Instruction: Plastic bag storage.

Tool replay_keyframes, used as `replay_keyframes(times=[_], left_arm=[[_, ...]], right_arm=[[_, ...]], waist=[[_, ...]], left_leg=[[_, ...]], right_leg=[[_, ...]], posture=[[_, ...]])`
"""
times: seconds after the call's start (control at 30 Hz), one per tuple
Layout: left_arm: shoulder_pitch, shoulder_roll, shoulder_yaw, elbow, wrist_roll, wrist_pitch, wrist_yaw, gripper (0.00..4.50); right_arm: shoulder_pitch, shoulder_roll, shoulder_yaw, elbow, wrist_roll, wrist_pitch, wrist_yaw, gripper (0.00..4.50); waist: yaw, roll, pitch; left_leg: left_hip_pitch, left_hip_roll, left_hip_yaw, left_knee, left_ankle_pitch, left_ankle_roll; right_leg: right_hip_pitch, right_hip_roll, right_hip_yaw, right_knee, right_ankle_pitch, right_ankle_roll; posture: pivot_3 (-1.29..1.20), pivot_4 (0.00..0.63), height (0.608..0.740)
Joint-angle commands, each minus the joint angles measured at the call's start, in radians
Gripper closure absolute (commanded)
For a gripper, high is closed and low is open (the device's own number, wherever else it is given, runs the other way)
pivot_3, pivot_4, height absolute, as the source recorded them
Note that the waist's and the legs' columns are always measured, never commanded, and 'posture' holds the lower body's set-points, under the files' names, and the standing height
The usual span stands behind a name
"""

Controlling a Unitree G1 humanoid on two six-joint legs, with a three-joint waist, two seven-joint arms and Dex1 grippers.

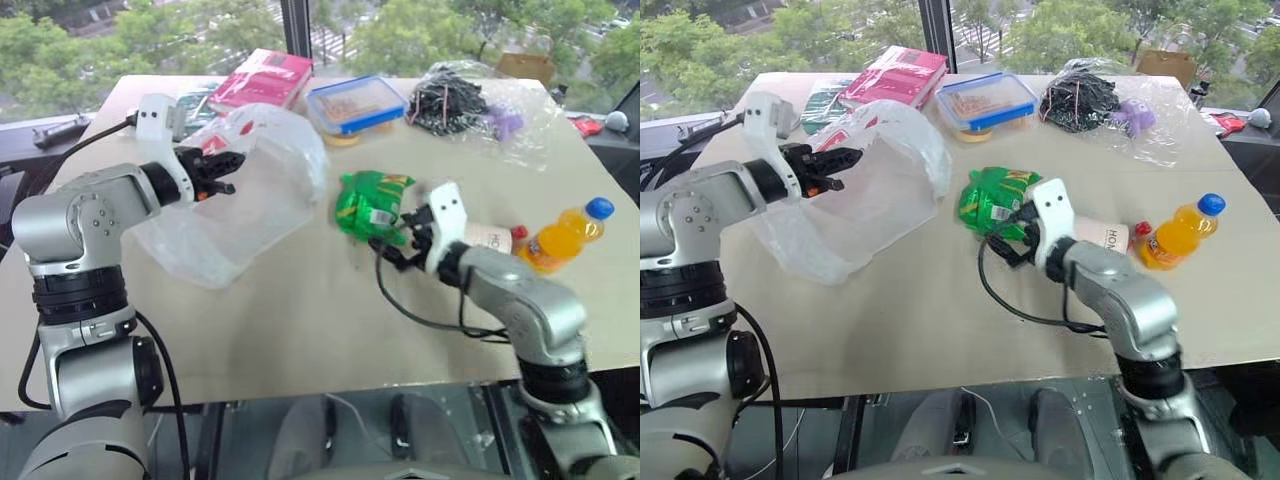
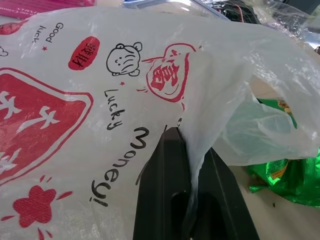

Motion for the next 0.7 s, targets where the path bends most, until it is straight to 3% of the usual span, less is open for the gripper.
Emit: replay_keyframes(times=[0.03,0.13,0.23,0.27,0.3,0.43,0.47,0.7], left_arm=[[-0.018,0.020,0.014,-0.065,-0.027,0.005,0.004,4.48],[-0.006,0.028,0.002,-0.099,-0.031,0.009,0.006,4.48],[-0.003,0.028,0.002,-0.128,-0.035,0.019,0.018,4.50],[-0.004,0.027,0.005,-0.136,-0.038,0.026,0.022,4.50],[-0.005,0.026,0.007,-0.141,-0.040,0.032,0.025,4.50],[-0.016,0.020,0.007,-0.159,-0.054,0.056,0.040,4.50],[-0.018,0.019,0.005,-0.162,-0.056,0.058,0.043,4.50],[-0.050,-0.002,-0.032,-0.145,-0.049,0.048,0.058,4.50]], right_arm=[[-0.065,0.036,-0.052,0.066,0.000,0.005,-0.028,0.00],[-0.102,0.056,-0.045,0.149,-0.027,-0.021,-0.038,0.00],[-0.107,0.055,-0.031,0.181,-0.053,-0.061,-0.032,1.29],[-0.105,0.054,-0.029,0.179,-0.056,-0.072,-0.026,2.03],[-0.104,0.053,-0.028,0.178,-0.059,-0.080,-0.021,2.27],[-0.076,0.013,-0.021,0.086,-0.011,-0.099,0.077,4.21],[-0.065,-0.003,-0.020,0.045,0.014,-0.094,0.112,4.37],[0.006,-0.122,-0.047,-0.202,0.193,-0.027,0.280,4.37]], waist=[[0.000,0.000,0.000],[-0.007,0.000,0.000],[-0.016,0.000,0.000],[-0.017,0.000,0.000],[-0.020,0.000,0.000],[-0.023,0.001,0.001],[-0.022,0.001,0.001],[-0.018,0.001,0.001]], left_leg=[[0.000,0.000,0.000,0.000,0.000,0.000],[0.000,0.000,0.000,0.000,0.000,0.000],[0.000,-0.001,0.000,-0.001,0.000,0.000],[0.000,-0.001,0.000,-0.001,0.000,0.000],[0.000,-0.001,0.000,-0.001,0.000,0.000],[0.000,0.000,0.000,-0.002,0.000,-0.001],[0.000,0.000,0.000,-0.002,0.000,-0.001],[-0.001,0.000,0.000,-0.002,0.000,0.000]], right_leg=[[0.000,0.000,0.000,0.000,0.000,0.000],[0.000,0.000,0.000,0.000,0.000,0.000],[0.000,0.000,0.000,0.000,0.000,0.000],[0.000,0.000,0.000,0.000,0.000,0.000],[-0.001,0.000,0.000,0.000,0.000,0.000],[-0.002,0.000,0.000,0.001,0.000,0.000],[-0.002,0.000,0.001,0.001,0.000,0.000],[-0.002,0.000,0.000,0.000,0.000,0.000]], posture=[[0.00,0.150,0.740],[0.00,0.150,0.740],[0.00,0.150,0.740],[0.00,0.150,0.740],[0.00,0.150,0.740],[0.00,0.150,0.740],[0.00,0.150,0.740],[0.00,0.150,0.740]])
